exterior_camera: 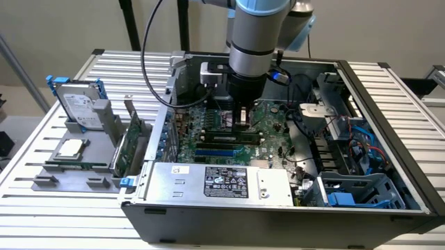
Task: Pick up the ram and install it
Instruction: 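Press down the ram until it locks into place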
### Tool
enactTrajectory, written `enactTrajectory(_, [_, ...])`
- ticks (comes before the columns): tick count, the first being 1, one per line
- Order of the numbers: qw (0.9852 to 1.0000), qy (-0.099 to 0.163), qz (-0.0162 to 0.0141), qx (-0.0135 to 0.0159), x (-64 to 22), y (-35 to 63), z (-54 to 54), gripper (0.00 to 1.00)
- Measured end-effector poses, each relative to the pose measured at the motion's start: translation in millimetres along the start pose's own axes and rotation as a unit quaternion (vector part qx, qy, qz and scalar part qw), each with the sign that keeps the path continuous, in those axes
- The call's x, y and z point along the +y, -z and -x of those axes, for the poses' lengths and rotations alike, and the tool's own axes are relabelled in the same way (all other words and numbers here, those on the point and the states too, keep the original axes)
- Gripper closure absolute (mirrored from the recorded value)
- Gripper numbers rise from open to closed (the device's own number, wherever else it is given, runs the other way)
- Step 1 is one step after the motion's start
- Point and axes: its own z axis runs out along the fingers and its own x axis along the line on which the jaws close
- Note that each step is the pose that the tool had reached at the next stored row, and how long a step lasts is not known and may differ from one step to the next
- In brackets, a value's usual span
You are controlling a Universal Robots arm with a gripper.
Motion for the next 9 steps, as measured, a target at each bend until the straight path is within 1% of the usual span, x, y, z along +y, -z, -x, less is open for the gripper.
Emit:
enactTrajectory(1, [1.0000, 0.000, 0.0000, -0.0001, 0.1, 2.2, 0.0, 0.00])
enactTrajectory(2, [1.0000, 0.000, 0.0000, 0.0000, 0.2, 3.6, -0.1, 1.00])
enactTrajectory(9, [1.0000, 0.000, 0.0000, 0.0000, 0.2, 4.1, -0.1, 1.00])
